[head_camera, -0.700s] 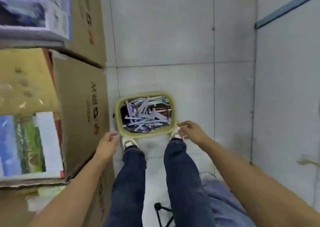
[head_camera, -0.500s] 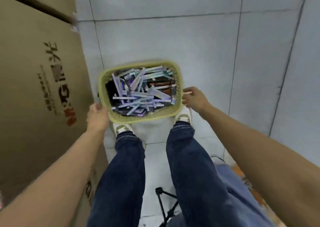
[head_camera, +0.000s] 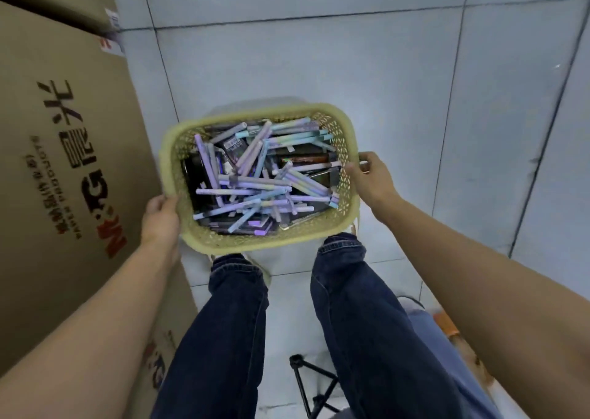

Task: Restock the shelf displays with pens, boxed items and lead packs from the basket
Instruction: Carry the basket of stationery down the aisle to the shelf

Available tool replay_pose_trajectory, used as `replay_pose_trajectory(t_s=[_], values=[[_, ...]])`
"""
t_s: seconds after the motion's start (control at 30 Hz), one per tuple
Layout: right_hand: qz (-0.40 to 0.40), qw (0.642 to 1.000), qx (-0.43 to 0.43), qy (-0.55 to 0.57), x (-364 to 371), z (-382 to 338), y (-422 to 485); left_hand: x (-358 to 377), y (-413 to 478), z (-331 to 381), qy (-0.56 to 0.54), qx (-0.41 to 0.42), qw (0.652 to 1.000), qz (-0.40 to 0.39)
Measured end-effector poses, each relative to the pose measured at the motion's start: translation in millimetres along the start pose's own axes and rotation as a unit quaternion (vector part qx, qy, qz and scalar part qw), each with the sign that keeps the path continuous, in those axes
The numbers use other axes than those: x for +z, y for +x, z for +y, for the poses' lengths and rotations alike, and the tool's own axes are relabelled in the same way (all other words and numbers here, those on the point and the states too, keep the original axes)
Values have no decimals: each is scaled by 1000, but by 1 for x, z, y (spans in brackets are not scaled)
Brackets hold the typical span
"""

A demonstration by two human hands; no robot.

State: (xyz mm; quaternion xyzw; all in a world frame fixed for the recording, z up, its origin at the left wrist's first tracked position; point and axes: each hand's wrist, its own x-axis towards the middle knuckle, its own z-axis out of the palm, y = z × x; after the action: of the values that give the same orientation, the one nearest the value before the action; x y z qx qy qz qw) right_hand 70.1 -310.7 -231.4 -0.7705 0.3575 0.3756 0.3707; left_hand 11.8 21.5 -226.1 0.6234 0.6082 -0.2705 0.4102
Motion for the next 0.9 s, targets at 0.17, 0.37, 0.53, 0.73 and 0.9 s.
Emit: replay_pose_trajectory(t_s=[0.17,0.37,0.53,0.73,0.9], values=[[36,998,-29,35,-73,-54,-88,-49,-111,63,27,107,994,18],[100,982,-147,59,-199,-148,-229,-132,-287,162,95,302,948,37],[133,957,-240,95,-296,-222,-327,-179,-408,224,37,378,923,54],[157,936,-289,130,-373,-304,-381,-209,-484,298,-20,431,901,38],[172,930,-298,132,-412,-379,-384,-224,-507,385,-24,463,886,25]])
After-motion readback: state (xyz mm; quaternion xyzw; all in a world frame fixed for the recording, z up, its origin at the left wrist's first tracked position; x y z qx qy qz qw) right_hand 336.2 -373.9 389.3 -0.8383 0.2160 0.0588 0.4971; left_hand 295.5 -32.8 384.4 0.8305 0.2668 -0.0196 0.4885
